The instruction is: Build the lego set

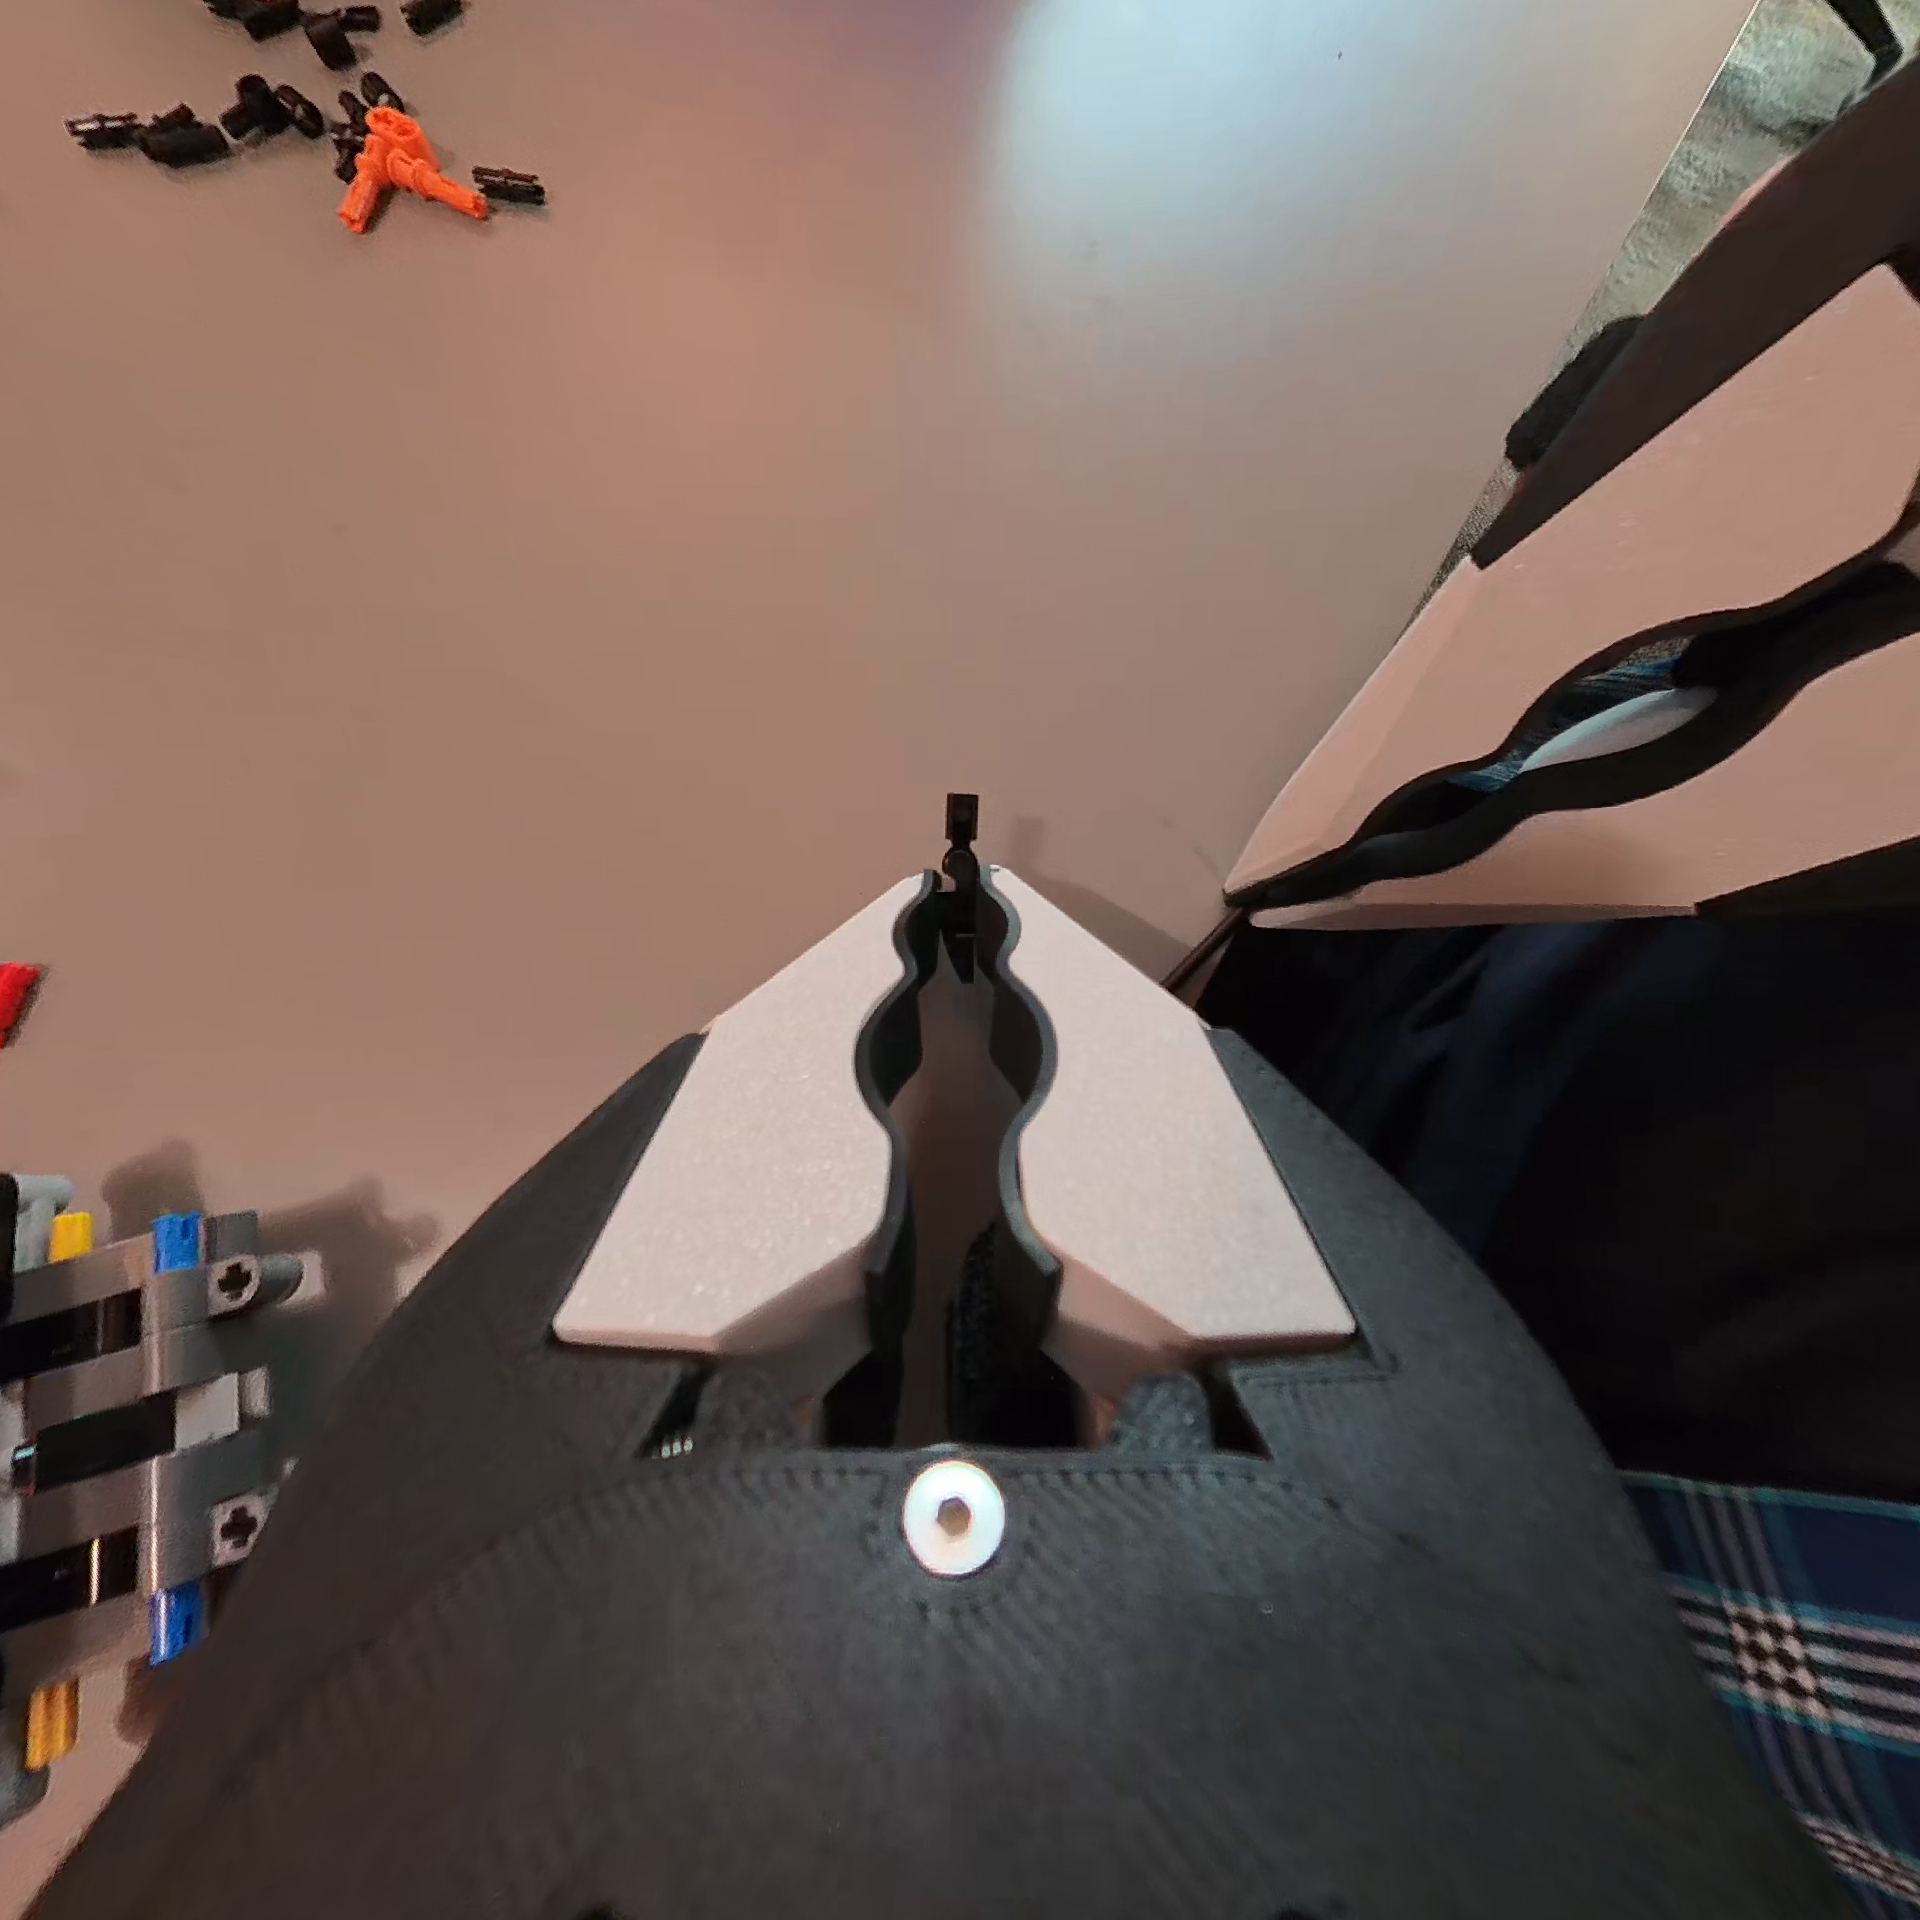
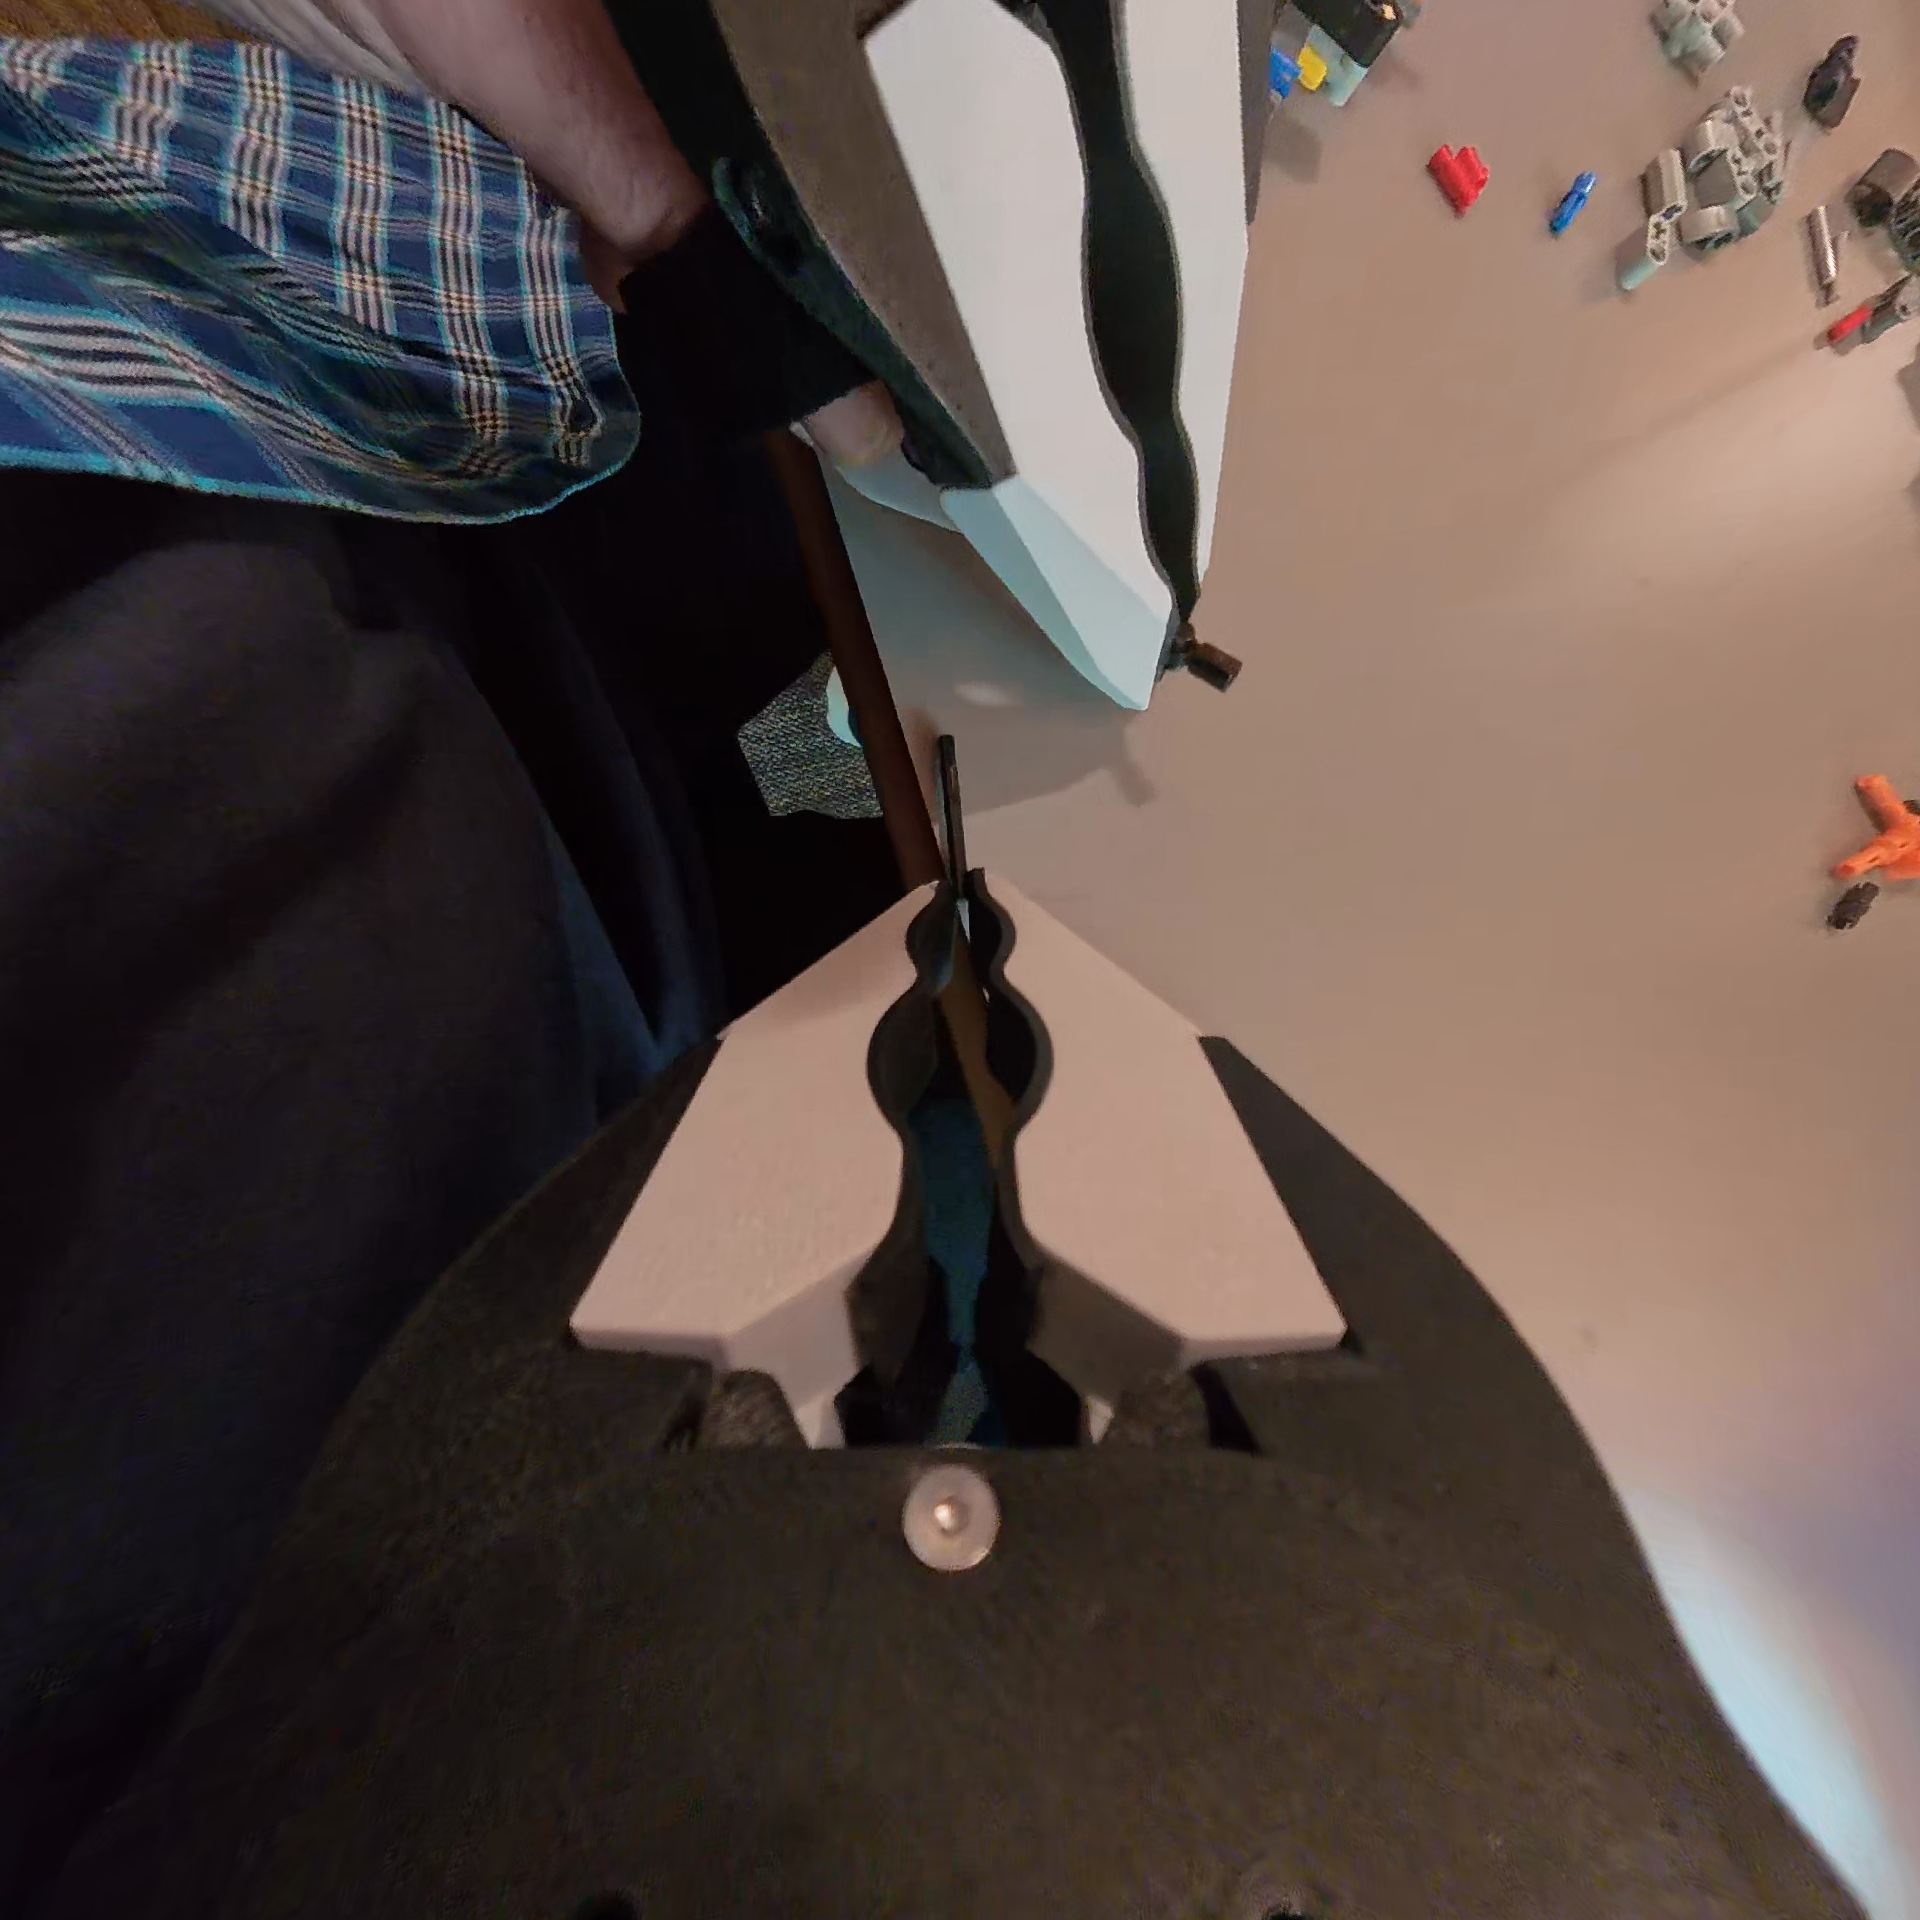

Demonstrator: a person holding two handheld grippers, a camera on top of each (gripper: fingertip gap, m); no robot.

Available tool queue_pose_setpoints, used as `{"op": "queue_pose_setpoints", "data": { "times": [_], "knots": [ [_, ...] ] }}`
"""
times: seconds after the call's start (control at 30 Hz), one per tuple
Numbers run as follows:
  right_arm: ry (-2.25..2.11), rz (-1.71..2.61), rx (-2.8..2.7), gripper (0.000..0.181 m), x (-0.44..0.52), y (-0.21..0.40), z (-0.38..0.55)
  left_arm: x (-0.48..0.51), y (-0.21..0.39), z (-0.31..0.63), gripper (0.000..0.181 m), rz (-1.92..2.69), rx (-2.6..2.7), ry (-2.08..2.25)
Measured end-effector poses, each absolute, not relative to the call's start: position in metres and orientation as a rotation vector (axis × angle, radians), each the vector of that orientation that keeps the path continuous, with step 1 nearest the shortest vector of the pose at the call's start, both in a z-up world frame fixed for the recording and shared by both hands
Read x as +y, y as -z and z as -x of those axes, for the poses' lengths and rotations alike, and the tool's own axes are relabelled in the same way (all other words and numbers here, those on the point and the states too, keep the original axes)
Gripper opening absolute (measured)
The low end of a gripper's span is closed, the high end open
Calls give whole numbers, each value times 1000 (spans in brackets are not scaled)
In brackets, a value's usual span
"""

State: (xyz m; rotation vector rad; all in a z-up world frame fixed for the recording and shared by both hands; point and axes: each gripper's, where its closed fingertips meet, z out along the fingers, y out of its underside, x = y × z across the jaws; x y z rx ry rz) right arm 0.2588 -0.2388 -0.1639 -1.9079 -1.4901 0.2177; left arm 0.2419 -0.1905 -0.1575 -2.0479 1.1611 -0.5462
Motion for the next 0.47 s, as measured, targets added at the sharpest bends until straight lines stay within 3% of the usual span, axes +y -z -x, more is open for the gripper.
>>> {"op": "queue_pose_setpoints", "data": {
  "times": [0.47],
  "knots": [
    [-428, 1974, -1408, 0, -225, 154, -268, -189, 158, -235, 5, 2047, 1209, 510]
  ]
}}
